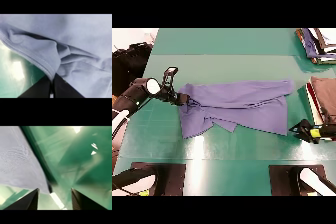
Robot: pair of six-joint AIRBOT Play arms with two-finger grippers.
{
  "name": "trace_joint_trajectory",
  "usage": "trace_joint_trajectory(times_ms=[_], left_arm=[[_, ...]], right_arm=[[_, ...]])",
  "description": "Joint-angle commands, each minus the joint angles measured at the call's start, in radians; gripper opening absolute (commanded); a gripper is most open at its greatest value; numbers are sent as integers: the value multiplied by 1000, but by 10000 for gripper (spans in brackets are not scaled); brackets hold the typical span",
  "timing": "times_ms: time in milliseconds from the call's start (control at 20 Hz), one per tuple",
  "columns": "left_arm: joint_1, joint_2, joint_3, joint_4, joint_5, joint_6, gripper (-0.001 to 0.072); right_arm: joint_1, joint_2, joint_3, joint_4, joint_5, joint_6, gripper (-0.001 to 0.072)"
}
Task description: Fold the shirts.
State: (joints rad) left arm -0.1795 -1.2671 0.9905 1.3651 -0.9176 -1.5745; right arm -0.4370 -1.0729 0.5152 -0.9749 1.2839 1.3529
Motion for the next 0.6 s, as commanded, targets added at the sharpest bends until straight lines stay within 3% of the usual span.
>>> trace_joint_trajectory(times_ms=[0,100,150,250,300,550], left_arm=[[0,1,2,-2,-17,0,34],[0,1,2,-10,-23,0,34],[0,1,2,-14,-27,-1,29],[0,12,4,-23,-50,-18,25],[0,31,10,-23,-63,-23,25],[0,288,157,56,-121,-23,26]], right_arm=[[83,-67,-48,122,-97,-37,443],[153,-95,-23,119,-124,-37,428],[182,-107,-6,118,-122,-37,376],[227,-122,29,114,-109,-38,99],[243,-121,49,113,-102,-39,19],[261,52,307,109,-61,-61,18]])
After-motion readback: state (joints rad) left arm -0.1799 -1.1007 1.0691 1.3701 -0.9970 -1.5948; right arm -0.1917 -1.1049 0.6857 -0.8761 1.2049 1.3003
